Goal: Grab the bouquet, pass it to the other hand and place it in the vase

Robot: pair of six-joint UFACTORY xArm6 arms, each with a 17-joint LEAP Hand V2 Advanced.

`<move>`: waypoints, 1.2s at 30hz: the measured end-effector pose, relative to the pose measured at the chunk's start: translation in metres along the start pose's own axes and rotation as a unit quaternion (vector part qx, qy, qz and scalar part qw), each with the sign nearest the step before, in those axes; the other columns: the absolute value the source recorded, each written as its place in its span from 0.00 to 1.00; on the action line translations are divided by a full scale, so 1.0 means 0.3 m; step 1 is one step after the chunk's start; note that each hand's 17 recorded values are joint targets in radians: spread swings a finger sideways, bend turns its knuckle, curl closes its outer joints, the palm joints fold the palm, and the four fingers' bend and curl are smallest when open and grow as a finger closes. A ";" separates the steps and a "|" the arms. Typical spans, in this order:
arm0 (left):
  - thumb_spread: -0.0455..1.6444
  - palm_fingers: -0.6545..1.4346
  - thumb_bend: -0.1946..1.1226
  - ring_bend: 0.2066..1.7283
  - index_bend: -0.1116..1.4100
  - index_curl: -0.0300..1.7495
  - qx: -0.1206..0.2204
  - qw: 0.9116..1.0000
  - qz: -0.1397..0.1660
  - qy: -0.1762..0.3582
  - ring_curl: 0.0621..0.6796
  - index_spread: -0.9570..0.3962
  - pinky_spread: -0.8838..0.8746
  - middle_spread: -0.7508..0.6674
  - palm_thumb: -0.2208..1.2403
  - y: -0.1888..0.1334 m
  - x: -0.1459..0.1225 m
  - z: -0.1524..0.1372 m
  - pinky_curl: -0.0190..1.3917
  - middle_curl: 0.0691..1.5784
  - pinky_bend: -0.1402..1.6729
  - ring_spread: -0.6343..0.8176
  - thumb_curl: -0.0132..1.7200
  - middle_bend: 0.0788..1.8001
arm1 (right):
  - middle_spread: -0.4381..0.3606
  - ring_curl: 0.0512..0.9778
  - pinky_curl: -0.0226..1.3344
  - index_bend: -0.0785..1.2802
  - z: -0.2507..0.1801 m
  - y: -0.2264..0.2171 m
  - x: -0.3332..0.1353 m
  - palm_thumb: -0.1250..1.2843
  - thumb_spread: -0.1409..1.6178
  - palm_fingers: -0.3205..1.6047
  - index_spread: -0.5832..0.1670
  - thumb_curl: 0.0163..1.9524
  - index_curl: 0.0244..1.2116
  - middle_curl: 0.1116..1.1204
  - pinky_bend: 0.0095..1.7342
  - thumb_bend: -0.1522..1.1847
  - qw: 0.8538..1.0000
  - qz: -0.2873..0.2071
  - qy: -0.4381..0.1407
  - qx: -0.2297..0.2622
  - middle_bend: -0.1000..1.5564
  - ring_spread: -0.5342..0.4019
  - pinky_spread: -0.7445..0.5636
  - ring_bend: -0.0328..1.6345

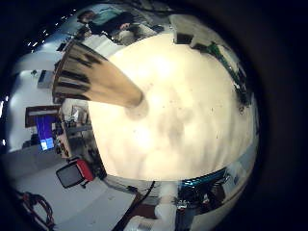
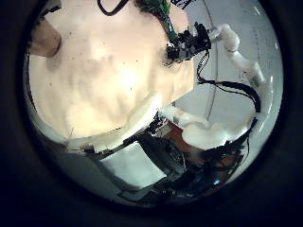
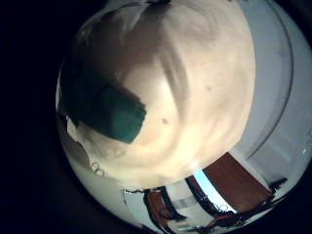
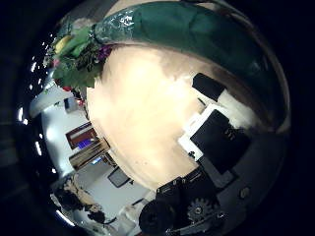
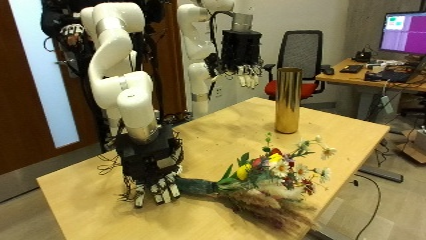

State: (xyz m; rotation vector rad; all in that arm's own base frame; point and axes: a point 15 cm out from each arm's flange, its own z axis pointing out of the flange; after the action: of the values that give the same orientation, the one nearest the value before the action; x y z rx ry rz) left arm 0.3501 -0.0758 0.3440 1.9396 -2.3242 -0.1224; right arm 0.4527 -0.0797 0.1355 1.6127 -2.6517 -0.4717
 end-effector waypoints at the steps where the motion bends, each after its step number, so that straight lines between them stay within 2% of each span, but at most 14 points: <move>1: 0.68 0.52 0.13 0.25 0.19 0.27 0.000 1.000 0.000 0.000 0.08 0.70 0.53 0.54 0.36 0.000 0.000 0.000 0.24 0.25 0.25 0.53 0.16 0.09 | 0.34 0.25 0.13 0.20 -0.004 -0.002 0.003 0.79 0.57 0.53 0.42 0.28 0.28 0.34 0.37 0.09 1.000 -0.001 0.003 0.001 0.38 0.25 0.36 0.57; 7: 0.68 0.52 0.13 0.25 0.19 0.27 -0.001 1.000 -0.001 0.000 0.08 0.70 0.53 0.54 0.36 0.005 -0.002 -0.001 0.24 0.25 0.25 0.53 0.16 0.09 | 0.28 0.26 0.14 0.20 -0.031 0.023 0.006 0.78 0.55 0.58 0.37 0.28 0.29 0.35 0.42 0.09 0.999 -0.009 0.020 -0.030 0.39 0.20 0.28 0.59; 12: 0.68 0.52 0.13 0.25 0.19 0.27 0.001 1.000 -0.001 0.000 0.08 0.70 0.53 0.54 0.36 0.006 -0.004 -0.004 0.24 0.25 0.25 0.53 0.16 0.09 | 0.24 0.27 0.15 0.20 -0.050 0.007 -0.007 0.78 0.52 0.61 0.32 0.29 0.30 0.36 0.46 0.09 0.999 -0.019 0.031 -0.027 0.40 0.18 0.23 0.59; 15: 0.68 0.52 0.13 0.25 0.19 0.27 0.001 1.000 -0.001 0.000 0.08 0.70 0.53 0.54 0.36 0.006 -0.004 -0.004 0.24 0.25 0.25 0.53 0.16 0.09 | 0.19 0.28 0.16 0.22 -0.051 0.012 -0.008 0.77 0.49 0.70 0.25 0.29 0.33 0.39 0.50 0.08 0.999 -0.021 0.032 -0.028 0.42 0.16 0.15 0.59; 17: 0.68 0.52 0.13 0.25 0.19 0.27 0.000 1.000 -0.001 0.000 0.08 0.70 0.53 0.54 0.36 0.006 -0.004 -0.004 0.24 0.25 0.25 0.53 0.16 0.09 | 0.13 0.33 0.18 0.25 -0.051 0.016 -0.008 0.77 0.45 0.75 0.19 0.29 0.38 0.43 0.54 0.09 0.999 -0.022 0.033 -0.031 0.43 0.15 0.10 0.61; 20: 0.68 0.52 0.13 0.24 0.19 0.27 0.001 1.000 -0.001 0.000 0.08 0.70 0.53 0.54 0.36 0.004 -0.004 -0.004 0.24 0.25 0.25 0.53 0.16 0.09 | 0.11 0.37 0.20 0.30 -0.051 0.026 -0.006 0.76 0.43 0.79 0.14 0.30 0.43 0.47 0.55 0.09 0.999 -0.022 0.034 -0.037 0.48 0.16 0.07 0.63; 21: 0.68 0.52 0.13 0.24 0.19 0.27 0.001 1.000 -0.001 0.000 0.09 0.70 0.53 0.54 0.36 0.003 -0.004 -0.004 0.24 0.25 0.25 0.53 0.16 0.09 | 0.11 0.40 0.22 0.38 -0.052 0.027 -0.006 0.77 0.43 0.83 0.13 0.30 0.49 0.51 0.57 0.09 0.998 -0.022 0.034 -0.038 0.52 0.18 0.08 0.65; 25: 0.68 0.52 0.13 0.24 0.19 0.27 0.000 1.000 -0.001 0.000 0.09 0.70 0.53 0.54 0.36 0.002 -0.004 -0.002 0.24 0.25 0.25 0.53 0.16 0.09 | 0.11 0.46 0.27 0.47 -0.053 0.022 -0.003 0.79 0.44 0.82 0.11 0.30 0.58 0.58 0.63 0.10 0.999 -0.024 0.031 -0.036 0.58 0.22 0.13 0.71; 27: 0.68 0.52 0.13 0.25 0.19 0.27 -0.001 1.000 -0.001 0.000 0.09 0.70 0.53 0.54 0.36 0.003 -0.004 0.000 0.24 0.25 0.25 0.53 0.16 0.09 | 0.13 0.52 0.34 0.55 -0.060 0.013 -0.003 0.80 0.50 0.80 0.12 0.30 0.69 0.66 0.73 0.10 0.999 -0.021 0.024 -0.030 0.65 0.26 0.22 0.78; 30: 0.68 0.52 0.13 0.25 0.19 0.27 -0.001 1.000 -0.001 0.000 0.09 0.70 0.53 0.54 0.36 0.001 -0.004 0.002 0.24 0.25 0.25 0.53 0.16 0.09 | 0.16 0.57 0.38 0.61 -0.097 -0.033 0.027 0.79 0.54 0.78 0.13 0.30 0.76 0.72 0.78 0.10 1.000 -0.010 0.015 0.001 0.71 0.28 0.28 0.81; 33: 0.68 0.52 0.13 0.25 0.19 0.27 -0.002 1.000 -0.001 0.000 0.09 0.70 0.53 0.54 0.36 0.000 -0.004 0.003 0.24 0.25 0.25 0.52 0.16 0.09 | 0.22 0.61 0.43 0.68 -0.143 -0.082 0.033 0.88 0.58 0.75 0.17 0.32 0.84 0.76 0.83 0.14 0.999 -0.005 0.006 0.048 0.76 0.31 0.35 0.83; 36: 0.68 0.52 0.13 0.25 0.19 0.27 -0.002 1.000 -0.001 0.000 0.08 0.70 0.53 0.54 0.36 0.002 -0.004 0.004 0.24 0.25 0.25 0.52 0.16 0.09 | 0.25 0.64 0.46 0.70 -0.180 -0.071 0.019 0.92 0.58 0.74 0.19 0.34 0.88 0.78 0.84 0.14 0.997 -0.003 -0.011 0.077 0.79 0.32 0.38 0.84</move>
State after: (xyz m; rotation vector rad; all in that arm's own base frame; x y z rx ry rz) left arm 0.3497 -0.0746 0.3428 1.9391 -2.3201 -0.1276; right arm 0.4768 -0.1075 0.1808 1.6623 -2.7623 -0.2938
